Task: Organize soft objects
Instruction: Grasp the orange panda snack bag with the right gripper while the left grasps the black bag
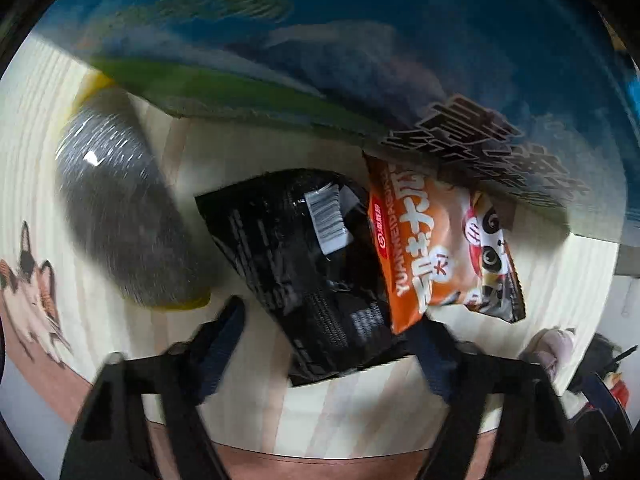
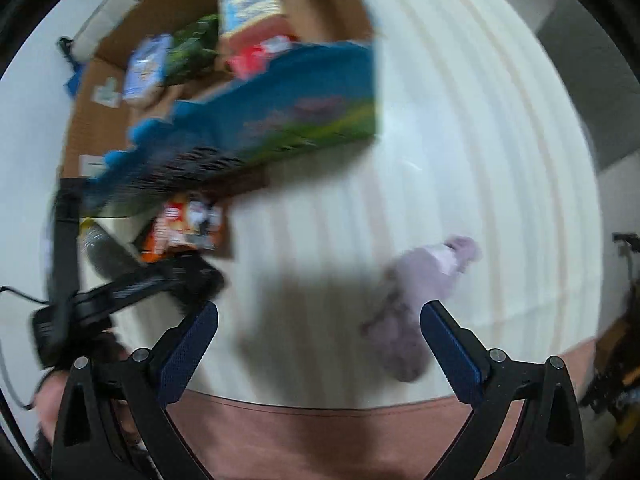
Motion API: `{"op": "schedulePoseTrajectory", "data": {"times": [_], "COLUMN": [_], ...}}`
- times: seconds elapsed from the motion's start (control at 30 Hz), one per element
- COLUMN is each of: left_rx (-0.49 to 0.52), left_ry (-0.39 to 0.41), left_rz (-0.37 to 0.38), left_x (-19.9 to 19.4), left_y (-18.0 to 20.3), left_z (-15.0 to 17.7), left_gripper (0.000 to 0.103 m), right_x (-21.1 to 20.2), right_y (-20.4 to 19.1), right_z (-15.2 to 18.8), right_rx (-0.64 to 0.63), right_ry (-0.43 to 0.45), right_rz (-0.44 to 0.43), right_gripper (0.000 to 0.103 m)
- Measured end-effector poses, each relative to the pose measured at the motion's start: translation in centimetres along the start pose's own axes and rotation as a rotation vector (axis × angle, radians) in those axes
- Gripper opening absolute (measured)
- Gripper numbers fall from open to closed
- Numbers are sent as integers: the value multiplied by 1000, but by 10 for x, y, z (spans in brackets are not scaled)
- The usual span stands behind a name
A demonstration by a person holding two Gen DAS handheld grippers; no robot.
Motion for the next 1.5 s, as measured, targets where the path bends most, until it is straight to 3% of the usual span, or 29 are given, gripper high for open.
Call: {"op": "schedulePoseTrajectory", "data": {"times": [0.07, 0.27, 0.43, 0.57, 0.63, 0.7, 0.83, 1.13, 1.33, 1.5], "left_rx": [-8, -32, -60, -68, -70, -78, -75, -6, 40, 23], "left_ry": [5, -7, -13, -32, -47, -63, -59, -42, -34, -37], "left_rz": [7, -8, 1, 30, 34, 40, 28, -21, -57, -32], "left_x": [-4, -2, 0, 3, 7, 9, 9, 13, 12, 3], "left_y": [-7, -49, -70, -79, -81, -80, -80, -49, -31, -29], "left_z": [8, 41, 54, 56, 58, 53, 41, 37, 38, 37], "left_gripper": [49, 47, 50, 51, 53, 55, 55, 52, 52, 42], "right_x": [2, 24, 52, 76, 94, 101, 100, 85, 96, 107], "right_y": [-13, -67, -102, -115, -120, -125, -127, -72, -62, -70], "right_z": [-5, -23, -44, -62, -63, -61, -45, 20, 35, 43], "right_rx": [-24, -112, -180, -218, -229, -225, -265, -189, -142, -181], "right_ry": [9, 39, 76, 89, 50, 22, -14, -96, -140, -148], "right_rz": [-34, -119, -58, 47, 73, 42, 76, 84, 44, 80], "right_gripper": [103, 103, 101, 90, 72, 67, 63, 63, 65, 59]}}
Point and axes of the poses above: each gripper's, at about its wrist camera, not at the fingertips, and x roughly the way its jaws point, y to its right, z to its underside, the point moved 8 cm from there along x, roughly the way its jaws point, and after that the axes turned 9 degrees about -x, right-handed, at the moved point
